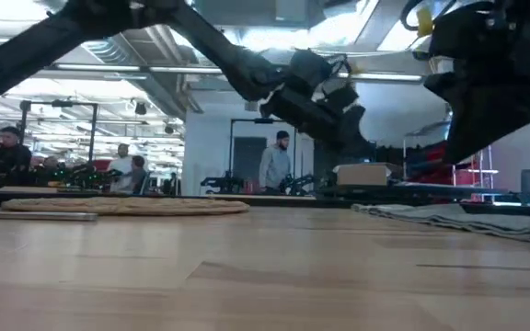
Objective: Set table place
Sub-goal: Fold the gray table napkin
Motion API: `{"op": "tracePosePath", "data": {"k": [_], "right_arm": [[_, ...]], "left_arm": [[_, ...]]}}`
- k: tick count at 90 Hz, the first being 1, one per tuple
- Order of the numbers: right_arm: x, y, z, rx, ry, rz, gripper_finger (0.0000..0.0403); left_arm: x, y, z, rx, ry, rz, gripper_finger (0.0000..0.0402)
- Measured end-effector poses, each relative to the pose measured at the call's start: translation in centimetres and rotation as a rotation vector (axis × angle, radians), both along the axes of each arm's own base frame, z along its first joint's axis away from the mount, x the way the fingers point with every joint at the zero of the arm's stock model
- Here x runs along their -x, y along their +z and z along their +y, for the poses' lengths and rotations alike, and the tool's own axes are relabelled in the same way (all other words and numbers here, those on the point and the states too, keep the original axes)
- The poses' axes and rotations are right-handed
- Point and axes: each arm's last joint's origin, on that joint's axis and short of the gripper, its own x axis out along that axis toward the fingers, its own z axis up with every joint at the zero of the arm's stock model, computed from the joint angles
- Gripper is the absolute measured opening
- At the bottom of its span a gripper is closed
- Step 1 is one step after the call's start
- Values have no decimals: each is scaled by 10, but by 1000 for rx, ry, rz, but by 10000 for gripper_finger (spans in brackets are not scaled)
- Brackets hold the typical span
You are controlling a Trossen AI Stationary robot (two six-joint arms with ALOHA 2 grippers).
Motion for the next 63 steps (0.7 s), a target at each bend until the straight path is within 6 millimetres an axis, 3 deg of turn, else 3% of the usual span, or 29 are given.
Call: {"op": "tracePosePath", "data": {"k": [23,44,63], "right_arm": [[0,0,0,2,2,3,0],[0,-1,-1,15,-1,5,0],[2,-1,-2,33,-2,19,0]], "left_arm": [[-3,-28,11,45,34,31,0],[-1,-35,17,70,57,39,0],[-8,-30,7,0,14,-13,0]]}}
